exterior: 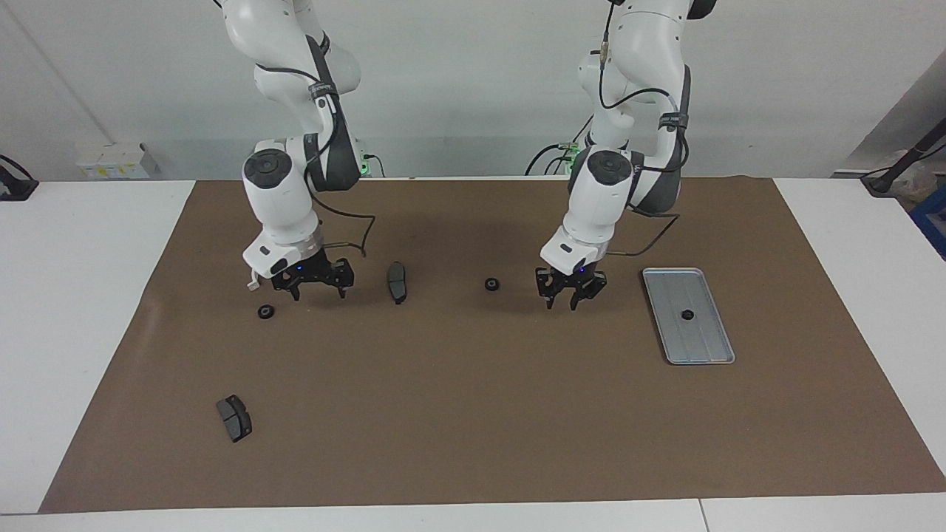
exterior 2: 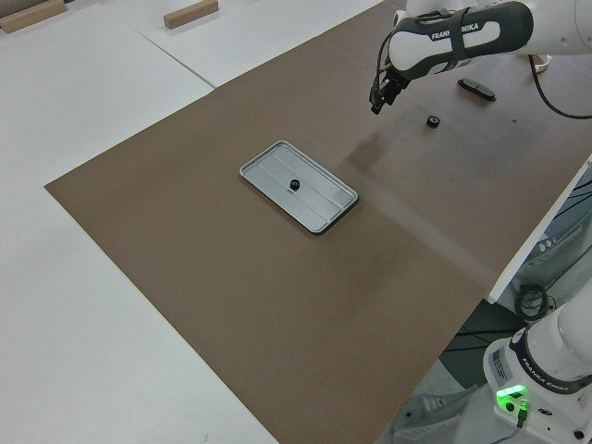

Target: Pick bearing gear from pile to tray

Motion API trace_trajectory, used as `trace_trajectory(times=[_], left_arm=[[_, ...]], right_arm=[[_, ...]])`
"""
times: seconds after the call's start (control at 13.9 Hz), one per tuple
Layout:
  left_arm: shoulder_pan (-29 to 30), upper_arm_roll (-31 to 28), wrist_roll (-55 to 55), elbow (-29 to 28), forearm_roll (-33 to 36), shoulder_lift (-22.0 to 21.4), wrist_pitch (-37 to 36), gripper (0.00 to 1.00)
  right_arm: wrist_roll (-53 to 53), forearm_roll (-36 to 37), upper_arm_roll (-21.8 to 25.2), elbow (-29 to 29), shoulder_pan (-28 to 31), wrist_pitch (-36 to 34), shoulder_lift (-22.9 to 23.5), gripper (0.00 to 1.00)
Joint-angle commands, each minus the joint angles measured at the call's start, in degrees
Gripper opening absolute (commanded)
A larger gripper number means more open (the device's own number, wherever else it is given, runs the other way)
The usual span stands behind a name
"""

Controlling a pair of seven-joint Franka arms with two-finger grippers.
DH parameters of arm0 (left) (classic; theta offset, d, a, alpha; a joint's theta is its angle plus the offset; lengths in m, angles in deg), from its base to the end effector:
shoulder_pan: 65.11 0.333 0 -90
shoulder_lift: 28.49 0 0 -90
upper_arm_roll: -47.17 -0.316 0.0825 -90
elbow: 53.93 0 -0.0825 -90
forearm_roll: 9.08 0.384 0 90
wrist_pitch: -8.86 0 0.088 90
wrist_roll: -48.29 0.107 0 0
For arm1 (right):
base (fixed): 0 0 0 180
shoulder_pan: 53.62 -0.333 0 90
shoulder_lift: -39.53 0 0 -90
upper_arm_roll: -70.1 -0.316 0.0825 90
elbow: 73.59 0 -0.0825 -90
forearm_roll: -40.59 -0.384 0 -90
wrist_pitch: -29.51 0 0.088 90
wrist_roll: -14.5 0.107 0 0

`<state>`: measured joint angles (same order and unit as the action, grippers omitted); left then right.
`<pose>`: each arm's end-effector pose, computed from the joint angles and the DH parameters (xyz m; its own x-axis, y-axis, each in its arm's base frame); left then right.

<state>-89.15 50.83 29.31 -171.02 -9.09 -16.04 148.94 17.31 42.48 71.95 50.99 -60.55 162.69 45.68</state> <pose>0.5348 -0.2794 0.3541 0.9756 -0.1405 0.1688 -0.1545 -0.9853 0.0728 0.5511 0.0486 0.3472 0.9971 0.0624 0.0438 0.0613 -0.9978 0.0263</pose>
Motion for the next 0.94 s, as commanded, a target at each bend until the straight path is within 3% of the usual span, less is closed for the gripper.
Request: trace_trajectory(times=[0.0,0.14,0.29,0.65,0.86], left_arm=[[-3.02,-1.02,1.13,-1.3,-0.17,-0.59,2.21,0.65],[-4.43,-1.02,2.01,-1.3,-0.08,-0.15,3.26,0.7],[-5.58,-1.02,2.71,-1.3,-0.08,1.69,8.34,0.99],[-7.42,-1.02,8.14,-1.57,-0.08,3.1,9.33,1.0],[-8.65,-0.93,12.63,-1.57,-0.08,3.1,7.49,0.98]], right_arm=[[-6.74,-0.92,-0.89,1.2,4.9,0.94,0.69,1.0],[-10.61,-0.92,-0.8,0.93,7.62,3.3,2.19,1.0],[-14.57,-0.92,-0.89,0.93,10.27,3.84,3.42,1.0],[-16.08,-0.92,-0.89,1.02,11.42,4.98,4.92,1.0],[-15.9,-1.8,-0.8,0.85,11.68,5.07,6.06,0.93]])
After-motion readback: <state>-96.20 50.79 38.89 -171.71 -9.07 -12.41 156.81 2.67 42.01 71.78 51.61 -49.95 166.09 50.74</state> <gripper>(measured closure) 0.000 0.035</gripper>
